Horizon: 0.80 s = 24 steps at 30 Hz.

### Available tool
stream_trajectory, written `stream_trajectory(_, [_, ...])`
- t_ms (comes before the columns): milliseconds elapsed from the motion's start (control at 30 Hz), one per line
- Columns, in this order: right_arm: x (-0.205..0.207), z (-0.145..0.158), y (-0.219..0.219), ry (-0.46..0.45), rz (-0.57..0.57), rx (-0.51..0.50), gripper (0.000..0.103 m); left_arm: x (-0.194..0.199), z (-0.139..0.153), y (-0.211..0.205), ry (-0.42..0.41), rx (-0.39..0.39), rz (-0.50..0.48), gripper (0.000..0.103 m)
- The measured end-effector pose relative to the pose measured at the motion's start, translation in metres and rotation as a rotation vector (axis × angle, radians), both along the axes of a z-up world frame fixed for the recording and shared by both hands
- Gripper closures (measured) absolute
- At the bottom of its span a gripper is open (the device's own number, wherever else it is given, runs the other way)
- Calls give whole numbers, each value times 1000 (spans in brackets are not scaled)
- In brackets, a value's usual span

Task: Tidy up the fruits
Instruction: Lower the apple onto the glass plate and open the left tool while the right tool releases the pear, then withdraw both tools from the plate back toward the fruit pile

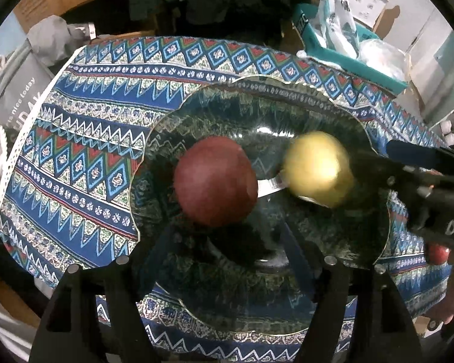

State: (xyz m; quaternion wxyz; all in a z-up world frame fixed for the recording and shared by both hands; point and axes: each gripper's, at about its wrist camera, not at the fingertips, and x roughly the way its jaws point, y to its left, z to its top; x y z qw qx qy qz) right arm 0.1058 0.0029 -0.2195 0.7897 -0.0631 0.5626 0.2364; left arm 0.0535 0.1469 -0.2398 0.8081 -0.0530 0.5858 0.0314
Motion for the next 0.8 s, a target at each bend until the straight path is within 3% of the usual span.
stream_trajectory(333, [-2, 50, -26, -127, -98, -2, 35, -1, 33, -4, -75, -5, 0, 28])
stream_trajectory(800, [-31, 111, -73, -289, -184, -5, 20, -8, 84, -48, -196, -3, -88, 17])
